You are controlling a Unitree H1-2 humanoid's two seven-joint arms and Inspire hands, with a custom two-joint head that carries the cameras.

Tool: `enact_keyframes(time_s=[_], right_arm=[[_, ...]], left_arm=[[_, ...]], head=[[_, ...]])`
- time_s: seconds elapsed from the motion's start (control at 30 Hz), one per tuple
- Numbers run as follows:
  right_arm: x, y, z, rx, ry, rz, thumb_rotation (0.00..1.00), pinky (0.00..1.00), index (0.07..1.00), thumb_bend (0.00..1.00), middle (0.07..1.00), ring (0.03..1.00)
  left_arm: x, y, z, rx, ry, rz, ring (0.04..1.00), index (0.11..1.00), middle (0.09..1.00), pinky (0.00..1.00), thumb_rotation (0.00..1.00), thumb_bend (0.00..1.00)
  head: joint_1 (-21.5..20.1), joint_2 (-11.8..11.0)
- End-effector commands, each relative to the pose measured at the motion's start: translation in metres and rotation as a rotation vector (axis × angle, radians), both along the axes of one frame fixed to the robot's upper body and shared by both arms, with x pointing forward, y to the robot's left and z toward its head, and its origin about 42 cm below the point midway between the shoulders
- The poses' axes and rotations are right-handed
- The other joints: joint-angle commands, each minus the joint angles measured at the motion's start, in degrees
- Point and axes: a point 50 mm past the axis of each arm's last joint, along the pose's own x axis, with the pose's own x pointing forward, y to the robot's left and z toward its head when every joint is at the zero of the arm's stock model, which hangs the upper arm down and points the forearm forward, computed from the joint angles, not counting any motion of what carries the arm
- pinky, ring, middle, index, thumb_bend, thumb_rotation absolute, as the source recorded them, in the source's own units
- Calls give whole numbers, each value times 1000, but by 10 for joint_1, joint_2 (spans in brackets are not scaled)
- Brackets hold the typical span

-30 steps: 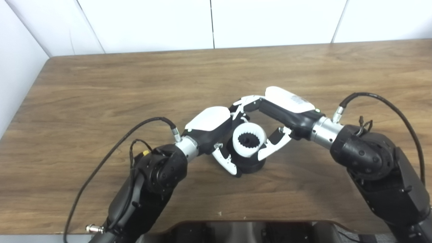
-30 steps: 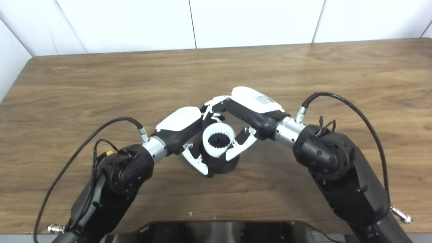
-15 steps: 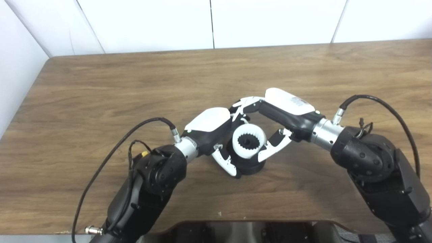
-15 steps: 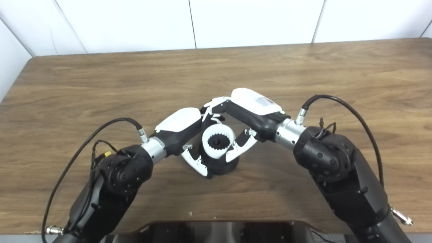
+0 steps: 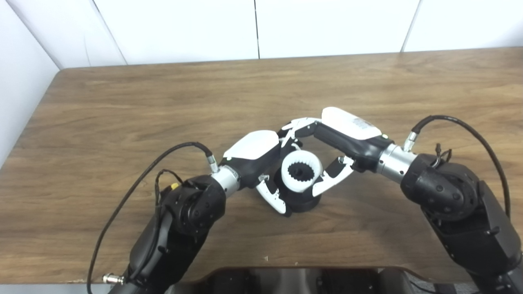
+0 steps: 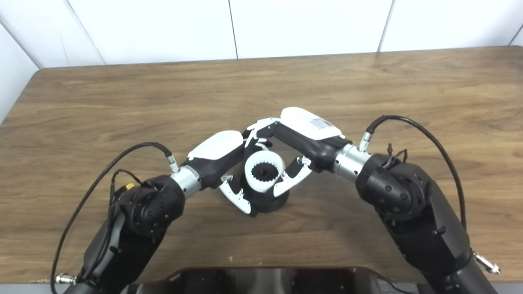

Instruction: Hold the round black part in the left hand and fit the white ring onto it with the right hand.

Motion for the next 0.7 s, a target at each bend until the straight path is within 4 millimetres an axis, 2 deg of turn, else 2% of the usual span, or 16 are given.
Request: enact_keyframes(time_s=[0.0, 0.67], right_arm=[[2, -2, 3, -8, -23, 8, 149, 766, 494, 525, 818, 873], [-2, -3, -3, -30, 4, 12, 150, 772, 494, 524, 826, 878]], left_arm=[[5, -5, 25, -37, -106, -11, 985, 636, 910, 810, 135, 853], [6, -6, 24, -32, -94, 1, 990, 682, 917, 815, 180, 874]], head=[[1, 1], [4, 0]])
